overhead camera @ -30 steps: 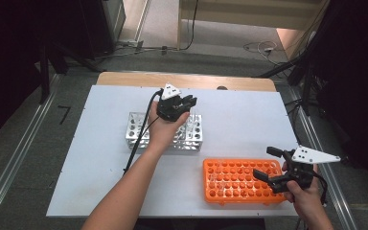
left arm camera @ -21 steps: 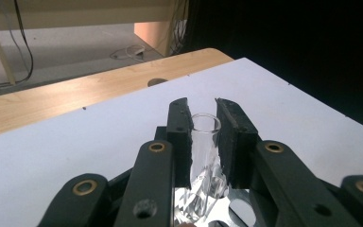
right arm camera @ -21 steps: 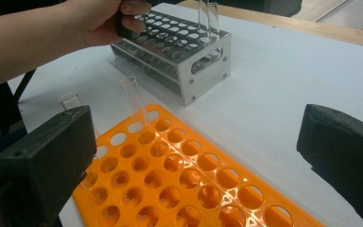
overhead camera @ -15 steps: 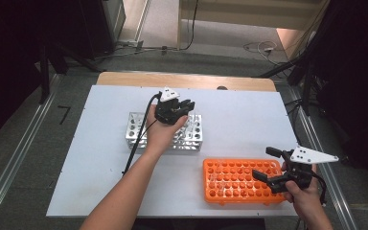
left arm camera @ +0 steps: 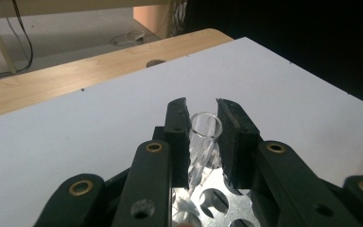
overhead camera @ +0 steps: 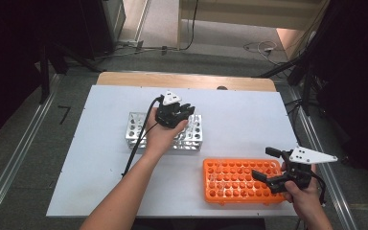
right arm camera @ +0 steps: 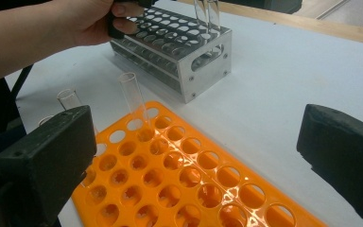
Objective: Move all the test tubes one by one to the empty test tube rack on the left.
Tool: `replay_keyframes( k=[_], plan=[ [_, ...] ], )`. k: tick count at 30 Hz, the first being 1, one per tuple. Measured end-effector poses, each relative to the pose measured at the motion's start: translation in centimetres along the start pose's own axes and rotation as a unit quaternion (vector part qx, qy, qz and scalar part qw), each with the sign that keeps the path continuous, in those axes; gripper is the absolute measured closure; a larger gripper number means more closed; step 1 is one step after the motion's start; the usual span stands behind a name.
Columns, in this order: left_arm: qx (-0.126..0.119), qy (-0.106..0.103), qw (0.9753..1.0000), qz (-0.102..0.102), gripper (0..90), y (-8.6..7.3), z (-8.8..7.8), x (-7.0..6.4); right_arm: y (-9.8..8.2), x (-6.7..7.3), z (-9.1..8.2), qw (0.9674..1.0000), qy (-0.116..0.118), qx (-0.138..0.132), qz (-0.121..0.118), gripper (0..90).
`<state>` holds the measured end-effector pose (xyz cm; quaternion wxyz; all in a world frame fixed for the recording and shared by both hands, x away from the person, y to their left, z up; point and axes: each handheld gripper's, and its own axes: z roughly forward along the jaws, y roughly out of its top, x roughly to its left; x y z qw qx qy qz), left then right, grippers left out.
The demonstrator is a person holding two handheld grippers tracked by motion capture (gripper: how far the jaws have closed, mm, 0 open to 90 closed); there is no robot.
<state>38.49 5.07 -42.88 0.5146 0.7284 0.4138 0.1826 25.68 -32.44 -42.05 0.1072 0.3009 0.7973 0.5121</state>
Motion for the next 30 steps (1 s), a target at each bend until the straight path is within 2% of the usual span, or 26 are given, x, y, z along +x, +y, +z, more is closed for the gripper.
replay_keyframes(
  k=[4,14,19,23,26,30],
  plan=[
    [0.003,0.0,1.0,-0.002,74.0,0.0,0.0,0.0,0.0,0.0,0.1,1.0,-0.001,0.002,-0.001,0.0],
    [0.03,-0.004,0.9995,-0.008,71.1,-0.3,0.4,0.1,0.0,0.0,0.1,1.0,-0.001,0.003,-0.001,0.0],
    [0.033,-0.004,0.9994,-0.009,67.7,-0.3,0.3,0.0,-0.1,0.0,0.2,1.0,-0.001,0.005,-0.001,0.0],
    [0.031,-0.004,0.9995,-0.009,57.9,-0.3,0.1,0.0,-0.1,0.0,0.2,1.0,-0.001,0.005,-0.002,0.0],
    [0.018,-0.011,0.9997,-0.016,43.6,-0.3,-0.5,0.1,-0.1,0.0,0.2,1.0,-0.001,0.004,-0.002,0.0],
    [0.011,-0.018,0.9996,-0.016,18.5,-0.2,-1.2,0.1,-0.1,0.0,0.2,1.0,0.0,0.005,-0.003,0.0]
  ],
)
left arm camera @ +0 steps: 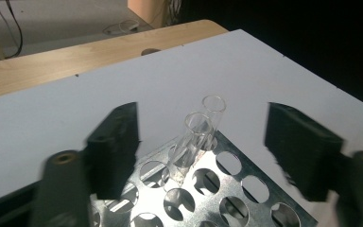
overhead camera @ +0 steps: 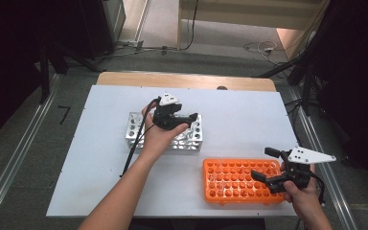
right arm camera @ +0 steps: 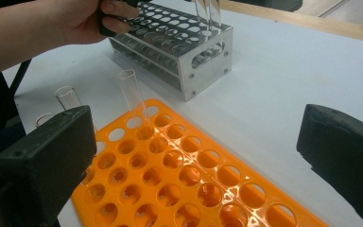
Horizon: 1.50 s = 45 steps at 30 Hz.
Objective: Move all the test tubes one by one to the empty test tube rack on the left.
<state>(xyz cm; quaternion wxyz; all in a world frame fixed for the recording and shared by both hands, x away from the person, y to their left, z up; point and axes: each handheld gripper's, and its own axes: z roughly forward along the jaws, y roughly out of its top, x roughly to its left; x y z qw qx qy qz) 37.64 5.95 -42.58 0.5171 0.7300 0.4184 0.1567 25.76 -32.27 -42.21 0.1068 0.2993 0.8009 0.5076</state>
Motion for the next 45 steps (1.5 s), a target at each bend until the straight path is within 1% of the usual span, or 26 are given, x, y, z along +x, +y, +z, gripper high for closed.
replay_keyframes(
  k=[2,6,7,8,10,11,12,13,14,15,17,22,23,24,28,30,31,32,33,35,37,38,40,45],
  plan=[
    [-0.005,-0.001,1.0,0.003,9.7,0.0,-0.5,-0.1,0.0,0.0,0.1,1.0,0.0,0.001,0.0,0.0],
    [-0.015,-0.025,0.9995,0.012,0.0,0.1,-1.7,-0.6,0.0,0.1,0.2,1.0,0.001,0.001,-0.002,0.0],
    [-0.017,-0.029,0.9993,0.013,0.0,0.1,-2.0,-0.7,0.0,0.2,0.3,1.0,0.001,0.002,-0.003,0.0],
    [-0.017,-0.029,0.9993,0.013,0.0,0.1,-2.0,-0.7,0.0,0.2,0.3,1.0,0.001,0.002,-0.003,0.0],
    [-0.026,-0.039,0.9988,0.013,0.0,0.0,-3.2,-1.2,0.1,0.3,0.4,1.0,0.003,0.004,-0.003,0.0],
    [-0.03,-0.041,0.9986,0.014,0.0,0.0,-3.6,-1.3,0.1,0.3,0.4,1.0,0.003,0.004,-0.003,0.0],
    [-0.03,-0.041,0.9986,0.014,0.0,0.0,-3.6,-1.3,0.1,0.4,0.5,1.0,0.003,0.004,-0.003,0.0],
    [-0.035,-0.043,0.9983,0.019,0.0,-0.1,-4.5,-1.6,0.1,0.4,0.5,1.0,0.004,0.004,-0.004,0.0],
    [-0.035,-0.043,0.9983,0.019,0.0,-0.1,-4.5,-1.6,0.1,0.4,0.6,1.0,0.005,0.004,-0.005,0.0],
    [-0.04,-0.044,0.998,0.02,0.0,-0.3,-5.3,-2.0,0.1,0.5,0.6,1.0,0.005,0.004,-0.005,0.0],
    [-0.045,-0.047,0.9976,0.021,0.0,-0.6,-6.2,-2.4,0.1,0.6,0.8,1.0,0.006,0.005,-0.005,0.0],
    [-0.052,-0.058,0.9966,0.027,0.0,-1.6,-8.1,-3.4,0.0,0.9,1.3,0.9998,0.011,0.012,-0.009,0.0],
    [-0.052,-0.058,0.9966,0.027,0.0,-1.6,-8.1,-3.4,0.0,0.9,1.3,0.9998,0.011,0.012,-0.009,0.0],
    [-0.056,-0.062,0.9961,0.029,0.0,-2.0,-8.8,-3.8,0.0,1.1,1.5,0.9998,0.012,0.014,-0.007,0.0],
    [-0.063,-0.069,0.9951,0.032,0.0,-2.7,-10.0,-4.6,0.0,1.2,2.0,0.9997,0.018,0.016,-0.009,0.0],
    [-0.063,-0.072,0.9948,0.035,0.0,-3.2,-10.5,-5.1,0.0,1.3,2.2,0.9996,0.022,0.017,-0.008,0.0],
    [-0.063,-0.072,0.9948,0.035,0.0,-3.2,-10.5,-5.1,0.0,1.4,2.4,0.9995,0.024,0.018,-0.008,0.0],
    [-0.062,-0.074,0.9944,0.044,0.0,-3.6,-10.8,-5.6,0.1,1.4,2.6,0.9995,0.024,0.018,-0.009,1.4],
    [-0.061,-0.077,0.994,0.047,0.0,-3.7,-11.0,-5.8,0.1,1.5,2.7,0.9995,0.026,0.018,-0.009,2.6],
    [-0.062,-0.085,0.9932,0.05,0.0,-4.0,-11.2,-6.0,0.2,1.6,3.1,0.9992,0.034,0.019,-0.006,3.5],
    [-0.062,-0.088,0.9926,0.056,0.0,-4.3,-11.5,-6.2,0.3,1.8,3.6,0.9989,0.04,0.023,-0.01,5.2],
    [-0.062,-0.088,0.9926,0.056,0.0,-4.3,-11.5,-6.2,0.3,1.8,3.6,0.9989,0.04,0.023,-0.01,5.2],
    [-0.063,-0.091,0.9926,0.051,0.0,-4.8,-11.8,-6.3,0.4,2.1,4.4,0.9983,0.05,0.03,-0.009,11.1],
    [-0.059,-0.092,0.9929,0.047,0.0,-5.6,-12.2,-6.4,0.4,2.3,5.8,0.9971,0.058,0.047,-0.008,18.0]
  ],
)
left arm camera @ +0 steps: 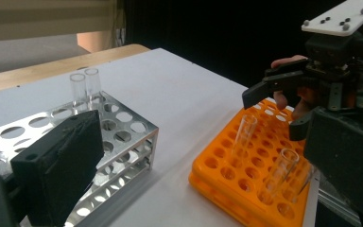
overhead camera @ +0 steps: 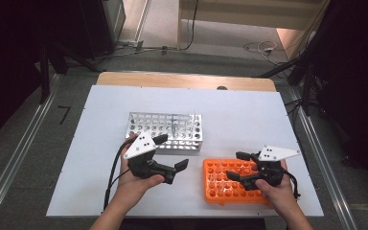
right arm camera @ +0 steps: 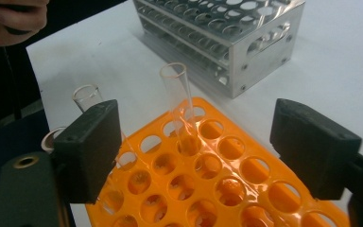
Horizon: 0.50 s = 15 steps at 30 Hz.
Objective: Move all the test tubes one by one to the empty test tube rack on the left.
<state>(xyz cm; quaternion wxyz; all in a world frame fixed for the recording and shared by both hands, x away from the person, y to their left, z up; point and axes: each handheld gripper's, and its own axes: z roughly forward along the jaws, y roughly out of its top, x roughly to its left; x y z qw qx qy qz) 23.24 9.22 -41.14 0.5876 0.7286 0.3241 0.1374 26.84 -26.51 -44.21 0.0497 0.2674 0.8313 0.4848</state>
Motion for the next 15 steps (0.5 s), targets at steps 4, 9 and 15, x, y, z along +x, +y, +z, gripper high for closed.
replay_keyframes(
  k=[4,9,15],
  plan=[
    [0.006,-0.001,1.0,-0.005,0.0,-0.5,0.0,0.0,-0.1,-0.2,1.0,0.9998,-0.003,0.018,0.006,24.5],
    [0.008,-0.006,0.9999,-0.006,0.0,-0.6,0.2,-0.1,0.0,-0.2,1.8,0.9993,-0.01,0.035,0.006,31.7],
    [0.01,-0.007,0.9999,-0.007,0.0,-0.7,0.3,-0.2,0.2,0.0,2.8,0.9979,-0.019,0.062,-0.001,43.5]
  ],
)
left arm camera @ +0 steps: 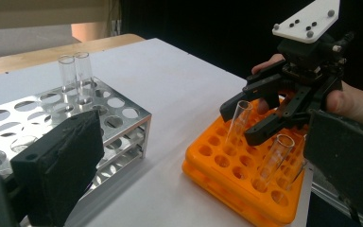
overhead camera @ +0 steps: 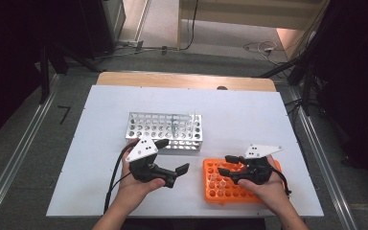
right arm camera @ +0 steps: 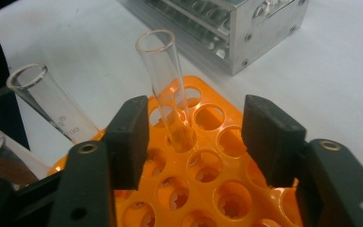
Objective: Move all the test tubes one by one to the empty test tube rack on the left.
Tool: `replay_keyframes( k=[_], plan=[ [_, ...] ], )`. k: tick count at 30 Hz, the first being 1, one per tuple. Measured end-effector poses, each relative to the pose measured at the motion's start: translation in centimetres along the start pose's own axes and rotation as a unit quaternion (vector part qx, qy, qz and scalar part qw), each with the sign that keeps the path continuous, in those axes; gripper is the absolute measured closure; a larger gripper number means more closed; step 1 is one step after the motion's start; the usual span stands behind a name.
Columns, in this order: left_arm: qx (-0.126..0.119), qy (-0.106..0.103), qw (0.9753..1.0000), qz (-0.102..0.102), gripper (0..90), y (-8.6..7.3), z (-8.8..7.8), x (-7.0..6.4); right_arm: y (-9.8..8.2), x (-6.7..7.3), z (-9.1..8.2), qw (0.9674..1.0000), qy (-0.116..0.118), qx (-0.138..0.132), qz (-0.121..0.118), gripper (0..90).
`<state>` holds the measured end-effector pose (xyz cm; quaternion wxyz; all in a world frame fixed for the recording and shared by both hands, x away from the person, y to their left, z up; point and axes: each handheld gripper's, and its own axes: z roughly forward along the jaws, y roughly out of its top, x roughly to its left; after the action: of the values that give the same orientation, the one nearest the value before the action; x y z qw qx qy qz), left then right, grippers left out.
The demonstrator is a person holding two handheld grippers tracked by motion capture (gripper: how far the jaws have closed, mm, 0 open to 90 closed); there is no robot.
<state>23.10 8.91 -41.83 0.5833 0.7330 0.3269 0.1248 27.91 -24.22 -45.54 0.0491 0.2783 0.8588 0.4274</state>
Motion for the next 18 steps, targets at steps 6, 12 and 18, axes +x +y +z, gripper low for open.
replay_keyframes(
  k=[6,12,18],
  plan=[
    [-0.001,0.001,1.0,-0.001,0.0,0.0,-0.1,0.1,0.3,0.3,0.5,0.9999,-0.001,0.01,-0.009,52.1],
    [0.0,0.002,1.0,-0.002,0.0,0.0,-0.1,0.1,0.4,0.6,0.9,0.9995,-0.002,0.022,-0.022,59.2],
    [-0.001,0.002,1.0,-0.002,0.0,0.1,-0.2,0.1,0.4,0.7,1.2,0.9988,-0.013,0.036,-0.031,62.9]
  ],
)
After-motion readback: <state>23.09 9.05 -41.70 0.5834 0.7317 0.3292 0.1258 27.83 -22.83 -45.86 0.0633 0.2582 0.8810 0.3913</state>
